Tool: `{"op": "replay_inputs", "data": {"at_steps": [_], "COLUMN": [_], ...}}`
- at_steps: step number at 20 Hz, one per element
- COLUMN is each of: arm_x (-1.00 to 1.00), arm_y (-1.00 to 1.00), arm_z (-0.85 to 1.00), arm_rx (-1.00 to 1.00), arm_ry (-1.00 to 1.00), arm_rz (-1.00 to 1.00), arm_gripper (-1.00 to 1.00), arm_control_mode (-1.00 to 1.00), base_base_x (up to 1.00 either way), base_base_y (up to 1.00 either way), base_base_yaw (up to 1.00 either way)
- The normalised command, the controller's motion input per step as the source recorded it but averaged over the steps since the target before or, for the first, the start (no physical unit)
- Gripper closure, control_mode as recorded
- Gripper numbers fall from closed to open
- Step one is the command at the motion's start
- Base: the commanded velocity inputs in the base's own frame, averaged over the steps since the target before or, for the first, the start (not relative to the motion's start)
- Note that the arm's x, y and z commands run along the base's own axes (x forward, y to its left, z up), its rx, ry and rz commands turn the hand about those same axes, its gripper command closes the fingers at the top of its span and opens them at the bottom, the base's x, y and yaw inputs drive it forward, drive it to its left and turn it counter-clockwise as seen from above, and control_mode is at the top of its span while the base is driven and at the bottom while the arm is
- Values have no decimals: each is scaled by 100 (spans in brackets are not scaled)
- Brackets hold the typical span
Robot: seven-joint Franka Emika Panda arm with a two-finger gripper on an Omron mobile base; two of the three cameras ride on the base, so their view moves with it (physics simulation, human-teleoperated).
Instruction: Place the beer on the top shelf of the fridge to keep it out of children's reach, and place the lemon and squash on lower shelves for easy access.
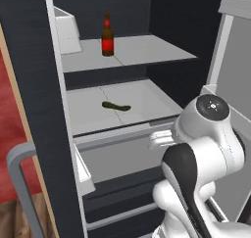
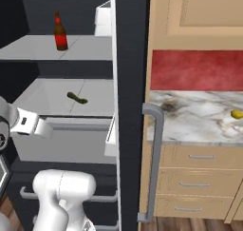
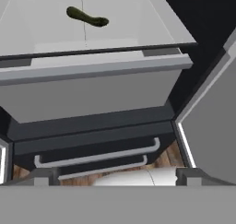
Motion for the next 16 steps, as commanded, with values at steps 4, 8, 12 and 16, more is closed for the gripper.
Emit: {"op": "replay_inputs", "data": {"at_steps": [4,8,12,16], "arm_x": [0,0,0,0], "arm_y": [0,0,0,0], "arm_z": [0,0,0,0], "arm_rx": [0,0,0,0], "arm_ry": [0,0,0,0], "arm_rz": [0,0,0,0], "arm_gripper": [-100,-100,-100,-100], "arm_control_mode": [100,100,100,100], "base_base_x": [-64,-69,-51,-45], "base_base_y": [1,28,32,7], "base_base_yaw": [-15,-13,-11,-25]}}
